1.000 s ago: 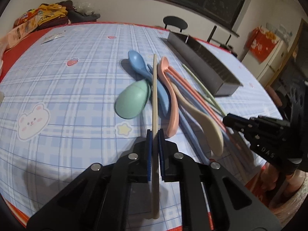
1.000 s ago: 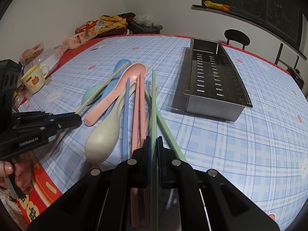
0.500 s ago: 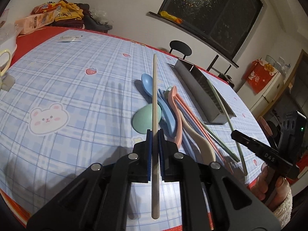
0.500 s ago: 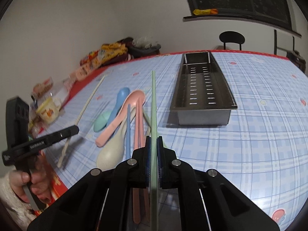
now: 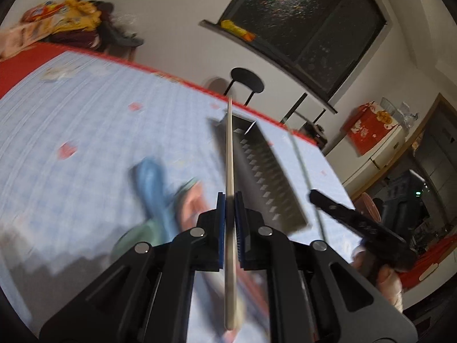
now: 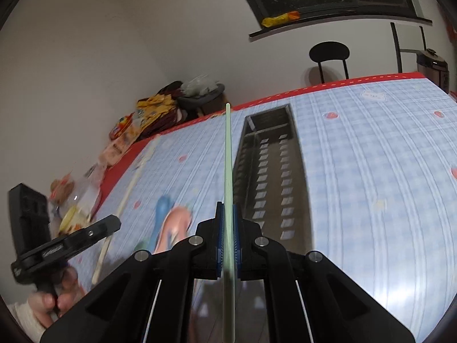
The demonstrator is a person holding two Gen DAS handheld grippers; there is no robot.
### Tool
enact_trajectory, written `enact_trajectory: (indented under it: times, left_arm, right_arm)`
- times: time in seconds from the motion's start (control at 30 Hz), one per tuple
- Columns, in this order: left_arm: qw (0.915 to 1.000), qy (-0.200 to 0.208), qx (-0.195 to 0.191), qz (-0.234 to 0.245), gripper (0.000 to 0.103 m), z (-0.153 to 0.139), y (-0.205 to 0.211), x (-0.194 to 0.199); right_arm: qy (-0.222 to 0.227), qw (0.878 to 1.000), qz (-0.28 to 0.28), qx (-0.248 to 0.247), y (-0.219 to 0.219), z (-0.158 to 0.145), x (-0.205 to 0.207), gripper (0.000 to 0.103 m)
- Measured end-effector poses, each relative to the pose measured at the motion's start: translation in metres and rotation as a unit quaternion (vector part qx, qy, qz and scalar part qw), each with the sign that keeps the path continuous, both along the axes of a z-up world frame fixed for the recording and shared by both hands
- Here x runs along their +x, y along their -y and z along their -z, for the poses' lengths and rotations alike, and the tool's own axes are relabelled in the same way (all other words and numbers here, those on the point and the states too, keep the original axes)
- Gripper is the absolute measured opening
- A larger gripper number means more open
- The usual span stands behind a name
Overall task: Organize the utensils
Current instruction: 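Lift both chopsticks and carry them over the steel tray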
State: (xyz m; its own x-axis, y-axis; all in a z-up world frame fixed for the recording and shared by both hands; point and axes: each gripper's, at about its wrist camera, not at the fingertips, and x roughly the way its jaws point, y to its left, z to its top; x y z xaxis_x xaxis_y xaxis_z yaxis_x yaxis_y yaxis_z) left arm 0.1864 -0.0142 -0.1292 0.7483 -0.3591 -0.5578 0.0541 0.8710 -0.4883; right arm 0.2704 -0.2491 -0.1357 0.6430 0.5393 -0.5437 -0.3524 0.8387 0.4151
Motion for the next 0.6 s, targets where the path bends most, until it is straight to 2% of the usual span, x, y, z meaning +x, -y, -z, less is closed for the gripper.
enact_trajectory:
  times: [0.17, 0.23, 0.3, 0.37, 0.53, 0.6]
  left_arm:
    - [0.9994, -0.004, -0.033, 0.014, 0.010, -0.002, 0.034, 0.051]
    - [0.9996, -0.024, -0.010, 0.012, 0.009, 0.005, 0.046, 0.070]
    - [0.9989, -0.041, -0.011, 0.018, 0.009, 0.012, 0.045, 0.078]
    - [0.9983, -0.055, 0.013, 0.014, 0.008, 0.019, 0.043, 0.083]
    - [0.9929, -0.114, 0.023, 0.025, 0.012, 0.046, 0.037, 0.098]
    - [0.9902, -0.132, 0.031, 0.031, 0.018, 0.057, 0.040, 0.103]
  right_arm:
    - [0.006, 1.000, 0.020, 0.000, -0.001, 0.003, 0.037, 0.007]
    - [0.004, 1.000, 0.018, 0.006, 0.000, 0.006, 0.041, 0.007]
    - [0.001, 1.000, 0.008, -0.001, -0.001, 0.007, 0.041, 0.007]
    - [0.006, 1.000, 0.013, -0.007, 0.002, 0.006, 0.037, 0.007]
    - [-0.004, 1.000, 0.010, 0.021, 0.012, 0.007, 0.032, 0.007]
    - [-0.004, 1.000, 0.009, 0.020, 0.011, 0.007, 0.031, 0.007]
